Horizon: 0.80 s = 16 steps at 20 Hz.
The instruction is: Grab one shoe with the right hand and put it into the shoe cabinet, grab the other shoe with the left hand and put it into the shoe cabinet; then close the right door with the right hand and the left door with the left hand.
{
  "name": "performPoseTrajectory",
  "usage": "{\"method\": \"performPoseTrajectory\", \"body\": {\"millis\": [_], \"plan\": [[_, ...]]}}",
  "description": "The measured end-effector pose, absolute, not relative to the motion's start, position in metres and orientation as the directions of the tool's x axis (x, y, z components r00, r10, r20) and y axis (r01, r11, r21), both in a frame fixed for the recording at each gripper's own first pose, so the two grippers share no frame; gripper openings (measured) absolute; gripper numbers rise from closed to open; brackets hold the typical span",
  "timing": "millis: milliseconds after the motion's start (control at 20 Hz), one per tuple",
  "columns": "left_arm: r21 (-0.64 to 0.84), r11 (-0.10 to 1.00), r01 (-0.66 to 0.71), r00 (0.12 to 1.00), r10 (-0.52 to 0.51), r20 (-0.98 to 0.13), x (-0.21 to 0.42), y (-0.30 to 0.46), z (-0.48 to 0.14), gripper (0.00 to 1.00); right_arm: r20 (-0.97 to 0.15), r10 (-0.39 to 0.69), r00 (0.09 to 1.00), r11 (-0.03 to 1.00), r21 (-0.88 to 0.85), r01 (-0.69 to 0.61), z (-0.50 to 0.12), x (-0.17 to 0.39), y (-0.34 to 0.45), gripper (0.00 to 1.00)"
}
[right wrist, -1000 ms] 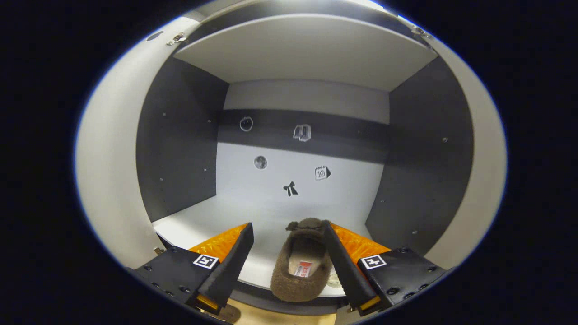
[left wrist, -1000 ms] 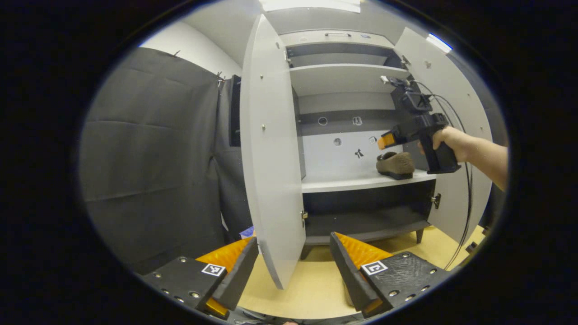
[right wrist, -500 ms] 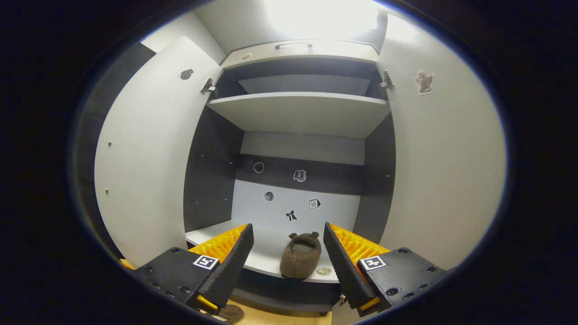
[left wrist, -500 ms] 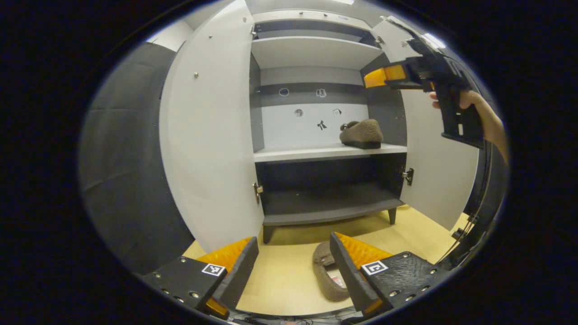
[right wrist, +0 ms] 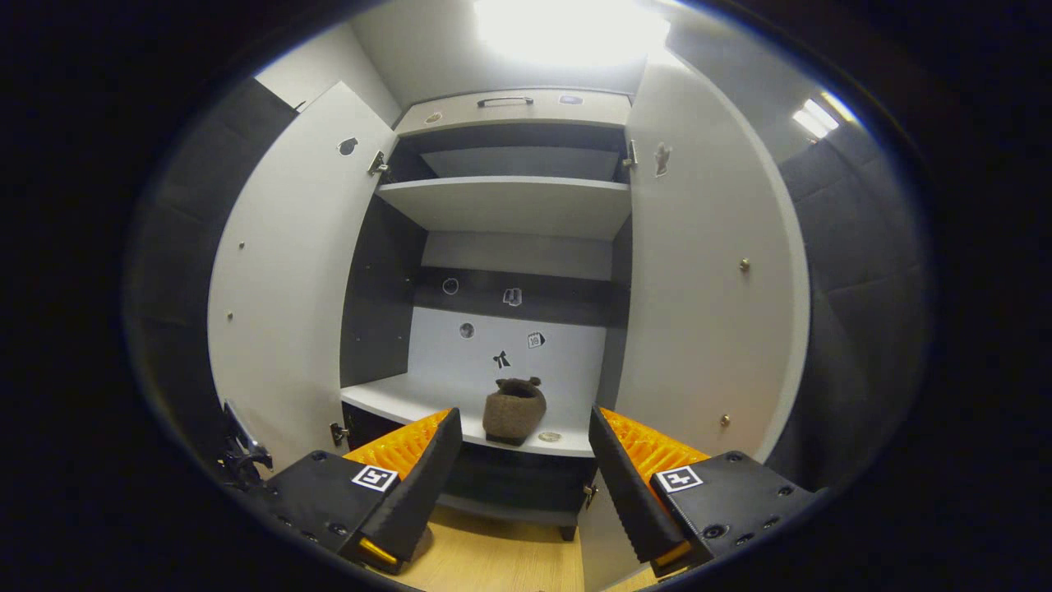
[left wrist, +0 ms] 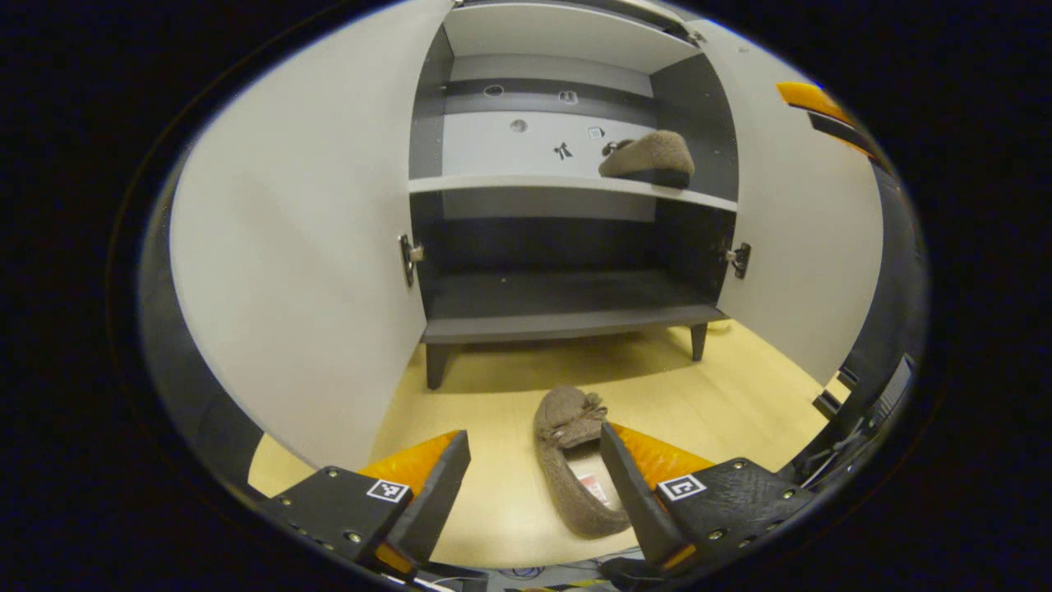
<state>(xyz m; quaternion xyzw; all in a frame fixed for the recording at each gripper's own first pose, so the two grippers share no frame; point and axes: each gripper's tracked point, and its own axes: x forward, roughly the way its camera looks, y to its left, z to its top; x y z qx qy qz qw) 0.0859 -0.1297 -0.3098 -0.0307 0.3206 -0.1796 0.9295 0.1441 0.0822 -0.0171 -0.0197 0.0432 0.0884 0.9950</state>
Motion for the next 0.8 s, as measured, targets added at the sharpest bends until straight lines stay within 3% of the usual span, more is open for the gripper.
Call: {"method": "performPoseTrajectory", "body": {"millis": [300,600,800], "plan": [[-0.167,0.94,0.297,0.673,-0.33,-0.662,0.08,-0.147,-0.357,0.93,-0.14,0.103,0.985,0.994,-0.004,-0.105,-0.037,0.111,0.047,0.98],[-0.164,0.957,0.238,0.637,-0.281,-0.717,0.08,-0.147,-0.396,0.93,-0.243,0.109,0.964,0.994,0.035,-0.104,-0.073,0.085,0.041,0.98],[-0.182,0.956,0.229,0.601,-0.286,-0.747,0.077,-0.146,-0.417,0.92,-0.247,0.106,0.963,0.994,0.028,-0.102,-0.074,0.08,0.036,0.98]]}}
